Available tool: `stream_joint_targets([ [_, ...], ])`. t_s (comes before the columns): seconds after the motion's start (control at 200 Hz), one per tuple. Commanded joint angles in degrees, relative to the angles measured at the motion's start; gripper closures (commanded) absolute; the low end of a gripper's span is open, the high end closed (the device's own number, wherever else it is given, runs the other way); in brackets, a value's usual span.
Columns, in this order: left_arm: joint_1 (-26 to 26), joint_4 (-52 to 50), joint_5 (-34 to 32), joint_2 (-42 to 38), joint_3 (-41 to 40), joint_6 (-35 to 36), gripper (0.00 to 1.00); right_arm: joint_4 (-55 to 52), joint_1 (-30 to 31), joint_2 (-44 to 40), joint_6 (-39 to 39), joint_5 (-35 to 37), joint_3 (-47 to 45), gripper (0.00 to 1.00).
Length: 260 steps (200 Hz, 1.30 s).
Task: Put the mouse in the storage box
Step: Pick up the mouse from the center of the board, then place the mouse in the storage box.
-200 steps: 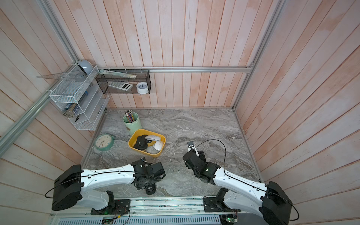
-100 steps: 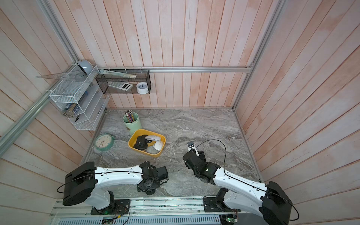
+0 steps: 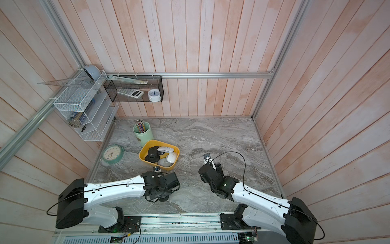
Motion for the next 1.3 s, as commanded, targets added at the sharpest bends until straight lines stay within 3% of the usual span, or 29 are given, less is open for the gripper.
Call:
stream_joint_targets([
  [0.0, 5.2, -2.2, -3.6, -3.8, 1.8, 4.5, 0.46, 0.9, -0.2, -1.0, 0.6, 1.0, -0.9, 0.25],
  [0.185, 16.2, -2.7, -1.6, -4.2, 8.0, 13.7, 0.47, 0.9, -0.3, -1.5, 0.7, 1.3, -1.2, 0.25],
  [0.515, 27.9, 0.3, 2.7, 6.5, 17.8, 24.0, 0.47, 1.3, -0.3, -1.5, 0.8, 1.4, -1.4, 0.25],
  [0.885, 31.2, 5.9, 5.5, 18.2, 22.1, 26.5, 0.46, 2.3, -0.3, -2.4, 0.5, 1.7, -2.1, 0.24],
  [1.04, 32.0, 8.8, 5.3, 19.7, 21.8, 27.0, 0.28, 3.1, -0.3, -3.3, 0.4, 1.5, -2.7, 0.24],
  [1.295, 32.7, 12.9, 5.3, 18.1, 20.0, 27.8, 0.16, 3.4, -0.3, -4.6, 0.7, 1.0, -3.5, 0.24],
])
